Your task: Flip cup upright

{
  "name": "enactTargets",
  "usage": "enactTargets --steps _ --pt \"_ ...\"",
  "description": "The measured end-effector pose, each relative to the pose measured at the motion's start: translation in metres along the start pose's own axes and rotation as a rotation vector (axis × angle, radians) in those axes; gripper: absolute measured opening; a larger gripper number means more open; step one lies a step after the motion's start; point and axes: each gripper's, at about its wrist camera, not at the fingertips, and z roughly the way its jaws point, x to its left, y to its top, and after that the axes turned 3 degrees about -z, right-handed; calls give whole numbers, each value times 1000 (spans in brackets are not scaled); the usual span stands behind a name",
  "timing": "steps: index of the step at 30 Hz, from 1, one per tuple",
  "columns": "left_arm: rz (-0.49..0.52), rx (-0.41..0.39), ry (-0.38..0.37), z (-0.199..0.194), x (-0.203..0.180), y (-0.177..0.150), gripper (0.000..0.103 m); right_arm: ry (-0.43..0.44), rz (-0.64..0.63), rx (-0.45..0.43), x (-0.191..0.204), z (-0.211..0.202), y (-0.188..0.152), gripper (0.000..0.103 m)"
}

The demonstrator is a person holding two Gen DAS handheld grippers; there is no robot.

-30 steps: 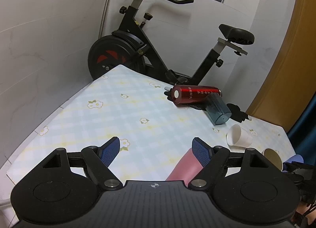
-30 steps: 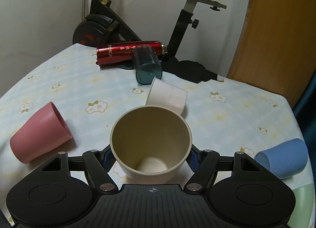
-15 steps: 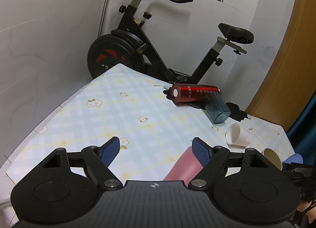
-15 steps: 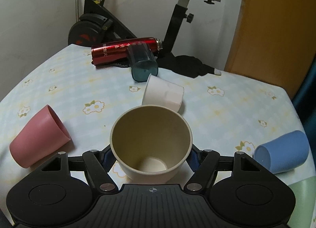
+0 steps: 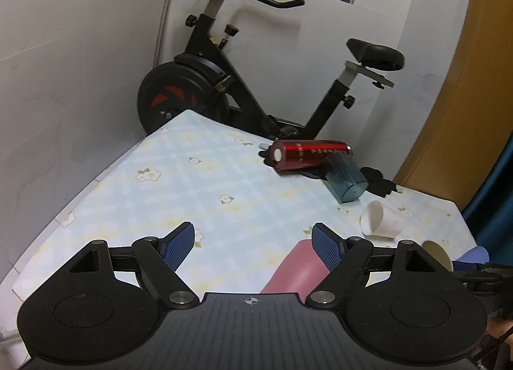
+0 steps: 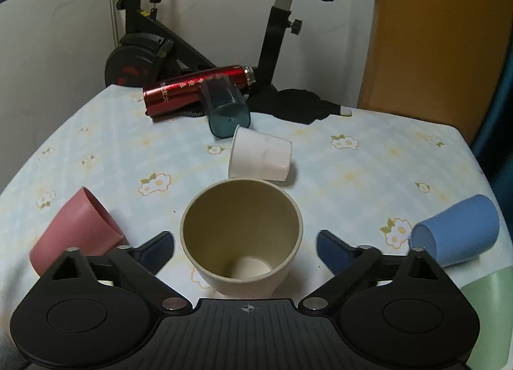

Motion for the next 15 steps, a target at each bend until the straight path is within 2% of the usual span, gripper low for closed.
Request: enactTargets --steps 3,7,10,15 --pt "17 -2 -34 -2 -3 4 93 10 20 -2 -3 -9 2 103" --pt "65 -32 -57 -10 -16 12 95 19 69 -10 -10 -26 6 103" --pt "81 -52 -85 -17 -24 19 102 27 102 -45 -14 -48 9 103" --pt "145 -119 -83 -33 -43 29 103 30 124 -133 -20 -90 16 103"
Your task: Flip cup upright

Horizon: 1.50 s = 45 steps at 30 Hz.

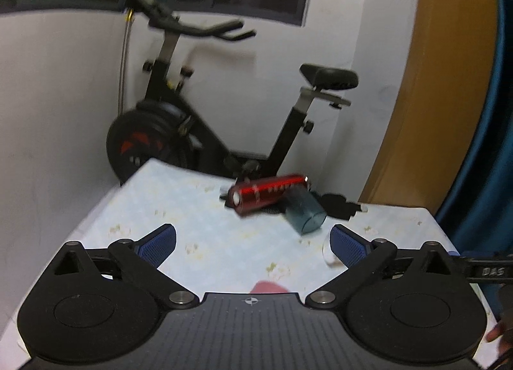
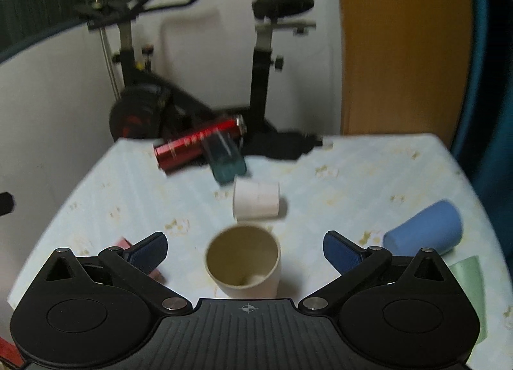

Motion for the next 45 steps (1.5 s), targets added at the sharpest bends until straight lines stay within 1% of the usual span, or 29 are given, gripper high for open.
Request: enactTargets --steps 2,6,11,14,20,26,32,45 --pt "24 -31 -10 -7 -8 6 103 -7 -3 -36 0 -17 6 103" --pt "36 -68 -42 -22 -20 20 103 -21 -4 -86 0 -49 18 103" --pt "68 -125 -62 -41 -36 32 103 -77 -18 -162 1 -88 28 103" --pt "92 -153 -69 -52 -46 34 103 -93 -13 -201 0 -107 30 103" --pt "118 -185 -85 -61 -58 36 103 -127 -24 -237 2 -132 31 103" --pt "121 -178 -87 -58 -57 37 103 -132 -29 -254 4 -144 30 103" --pt "114 -179 -90 -61 -53 39 103 -121 -15 -271 2 -148 29 103" --pt "108 -172 -100 -61 -52 37 103 -129 -7 -319 2 -156 31 103"
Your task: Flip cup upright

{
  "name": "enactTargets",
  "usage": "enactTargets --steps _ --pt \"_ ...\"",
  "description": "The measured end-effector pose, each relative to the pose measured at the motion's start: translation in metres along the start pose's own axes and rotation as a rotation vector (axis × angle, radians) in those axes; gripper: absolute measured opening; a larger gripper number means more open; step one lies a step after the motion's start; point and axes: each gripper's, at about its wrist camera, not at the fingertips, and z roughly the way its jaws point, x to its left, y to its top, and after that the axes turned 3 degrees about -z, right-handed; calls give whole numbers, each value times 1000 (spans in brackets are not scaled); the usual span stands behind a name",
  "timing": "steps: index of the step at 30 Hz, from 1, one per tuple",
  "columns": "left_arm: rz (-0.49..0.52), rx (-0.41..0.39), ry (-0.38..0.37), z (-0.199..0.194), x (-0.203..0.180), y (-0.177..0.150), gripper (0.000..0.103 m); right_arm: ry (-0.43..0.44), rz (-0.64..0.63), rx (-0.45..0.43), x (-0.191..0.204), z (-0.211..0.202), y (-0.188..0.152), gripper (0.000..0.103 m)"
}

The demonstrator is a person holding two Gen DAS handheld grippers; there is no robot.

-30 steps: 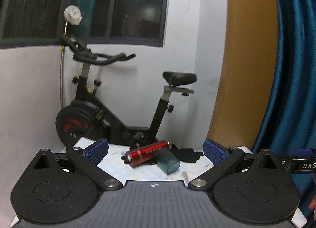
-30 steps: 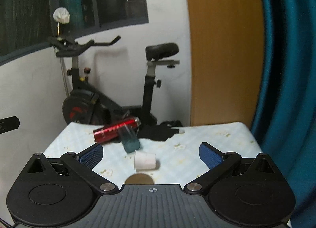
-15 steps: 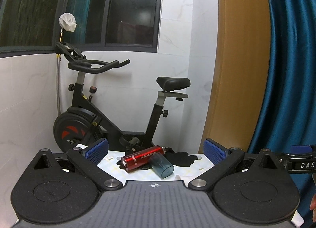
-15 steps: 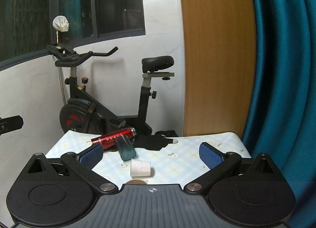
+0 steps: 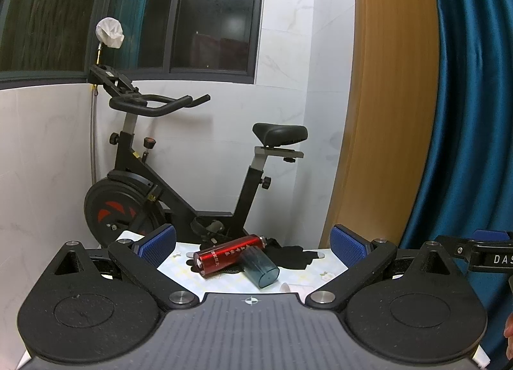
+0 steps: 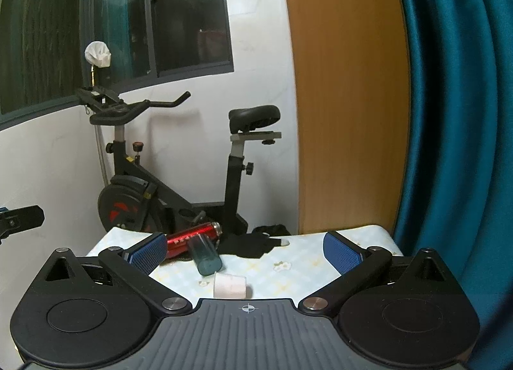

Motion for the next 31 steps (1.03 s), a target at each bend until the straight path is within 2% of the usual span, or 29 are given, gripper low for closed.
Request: enactTargets --steps 31 --pt "-2 3 -15 -2 -3 -4 103 7 -7 8 8 0 -3 103"
